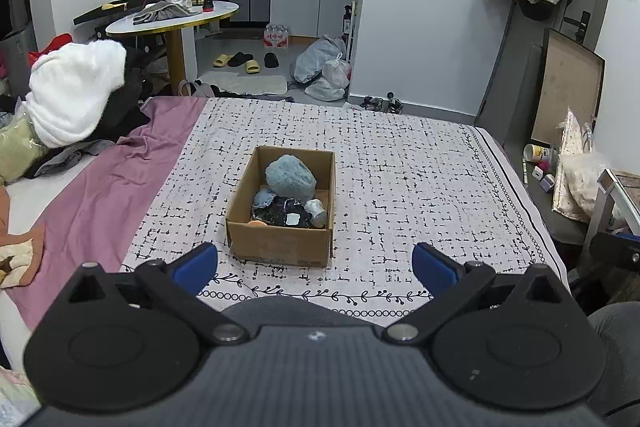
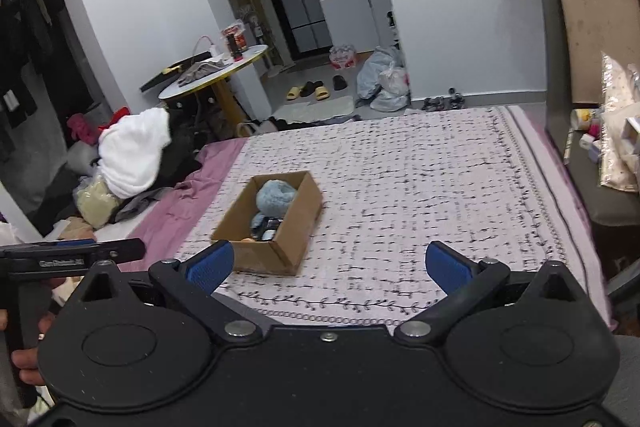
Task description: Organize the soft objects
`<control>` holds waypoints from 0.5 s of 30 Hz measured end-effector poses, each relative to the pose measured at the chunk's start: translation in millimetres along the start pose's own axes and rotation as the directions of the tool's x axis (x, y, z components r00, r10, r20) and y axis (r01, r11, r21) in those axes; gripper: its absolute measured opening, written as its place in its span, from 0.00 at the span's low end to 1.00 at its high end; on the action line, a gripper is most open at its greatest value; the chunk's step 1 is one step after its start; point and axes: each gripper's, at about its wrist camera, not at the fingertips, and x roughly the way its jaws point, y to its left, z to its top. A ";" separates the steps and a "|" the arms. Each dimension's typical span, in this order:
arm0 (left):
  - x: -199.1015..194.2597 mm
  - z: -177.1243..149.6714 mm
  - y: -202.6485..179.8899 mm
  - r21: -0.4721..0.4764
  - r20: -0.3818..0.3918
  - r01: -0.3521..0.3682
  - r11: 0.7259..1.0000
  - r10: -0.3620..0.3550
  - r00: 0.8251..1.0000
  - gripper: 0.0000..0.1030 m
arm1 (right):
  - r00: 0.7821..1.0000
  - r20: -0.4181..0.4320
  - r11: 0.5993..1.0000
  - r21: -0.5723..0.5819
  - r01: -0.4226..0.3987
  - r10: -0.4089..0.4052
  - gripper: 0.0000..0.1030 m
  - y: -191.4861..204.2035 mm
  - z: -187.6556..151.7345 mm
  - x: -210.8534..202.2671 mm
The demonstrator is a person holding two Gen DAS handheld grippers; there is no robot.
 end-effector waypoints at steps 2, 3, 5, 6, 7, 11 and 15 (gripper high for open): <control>0.6 -0.4 0.4 -0.001 -0.001 0.002 1.000 -0.002 1.000 1.00 | 1.000 -0.003 1.000 0.012 -0.022 0.022 1.00 -1.1 -0.2 0.0; 1.0 -0.5 0.2 0.001 -0.002 0.004 1.000 -0.004 1.000 1.00 | 1.000 -0.005 1.000 0.009 -0.017 0.017 1.00 0.0 -0.1 0.4; 1.5 -1.0 -1.1 0.004 -0.004 0.005 1.000 -0.005 1.000 1.00 | 1.000 -0.006 1.000 -0.002 -0.003 0.003 1.00 1.7 -0.3 0.9; 1.6 -1.4 -1.5 0.006 -0.004 0.006 1.000 -0.006 1.000 1.00 | 1.000 -0.007 1.000 -0.002 0.001 -0.001 1.00 2.3 -0.2 1.2; 1.4 -1.6 -2.4 0.007 -0.002 0.006 1.000 -0.006 1.000 1.00 | 1.000 -0.007 1.000 0.001 0.003 -0.003 1.00 2.3 -0.1 1.2; 2.8 -1.4 -1.9 0.000 -0.004 0.005 1.000 -0.005 1.000 1.00 | 1.000 -0.012 1.000 -0.006 0.023 -0.023 1.00 4.4 0.5 2.5; 3.0 -0.9 -1.4 -0.003 -0.004 0.008 1.000 -0.008 1.000 1.00 | 0.999 -0.014 0.999 -0.021 0.030 -0.030 1.00 5.6 -0.5 1.6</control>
